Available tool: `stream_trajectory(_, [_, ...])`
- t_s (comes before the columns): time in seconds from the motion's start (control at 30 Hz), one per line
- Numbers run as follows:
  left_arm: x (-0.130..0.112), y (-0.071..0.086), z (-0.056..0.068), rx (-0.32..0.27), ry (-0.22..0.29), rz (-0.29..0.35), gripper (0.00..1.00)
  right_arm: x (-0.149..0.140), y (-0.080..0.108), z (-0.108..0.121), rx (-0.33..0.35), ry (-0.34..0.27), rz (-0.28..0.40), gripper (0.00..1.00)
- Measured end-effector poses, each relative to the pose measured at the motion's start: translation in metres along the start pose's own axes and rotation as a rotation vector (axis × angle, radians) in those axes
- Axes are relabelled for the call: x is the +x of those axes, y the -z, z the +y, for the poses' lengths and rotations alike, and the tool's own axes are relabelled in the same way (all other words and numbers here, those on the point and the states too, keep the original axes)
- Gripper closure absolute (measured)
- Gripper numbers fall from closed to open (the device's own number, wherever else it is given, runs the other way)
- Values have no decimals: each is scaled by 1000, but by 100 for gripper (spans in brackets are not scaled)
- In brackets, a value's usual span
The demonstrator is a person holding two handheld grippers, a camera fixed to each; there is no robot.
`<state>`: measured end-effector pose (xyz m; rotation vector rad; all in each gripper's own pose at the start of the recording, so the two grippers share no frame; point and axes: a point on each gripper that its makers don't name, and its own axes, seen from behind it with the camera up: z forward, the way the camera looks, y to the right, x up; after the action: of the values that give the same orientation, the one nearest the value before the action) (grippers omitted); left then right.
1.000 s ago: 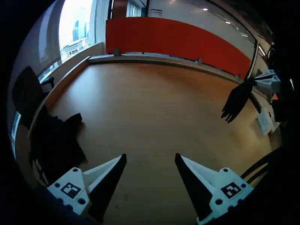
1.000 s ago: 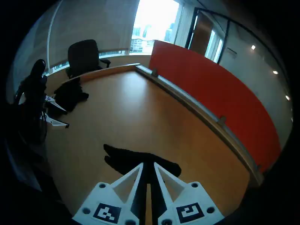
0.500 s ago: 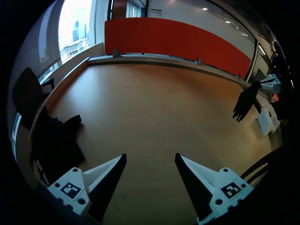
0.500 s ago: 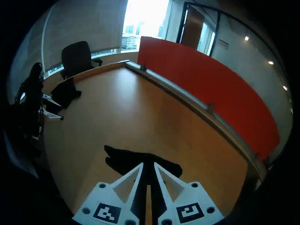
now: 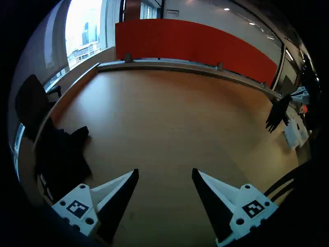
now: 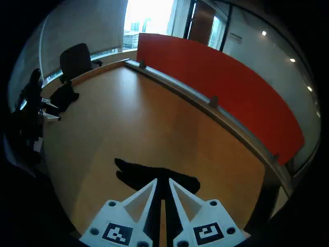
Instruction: Fold towel
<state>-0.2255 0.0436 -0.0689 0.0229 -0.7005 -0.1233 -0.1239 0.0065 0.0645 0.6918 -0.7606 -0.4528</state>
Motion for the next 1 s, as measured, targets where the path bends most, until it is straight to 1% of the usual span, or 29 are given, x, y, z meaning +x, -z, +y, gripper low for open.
stream_trajectory(0.3, [0,-2,8,16,-3,-5,4,-34,11,49,-31,-23,-53,96])
stream_trajectory(0.5, [1,-2,11,26,0,-8,4,-55,17,78,-53,-37,-90,96])
stream_trajectory(0.7, [1,-4,13,33,-3,-13,4,-68,22,100,-69,-53,-112,96])
stream_trajectory(1.0, [5,-5,18,37,-12,-16,4,-80,26,126,-89,-67,-136,96])
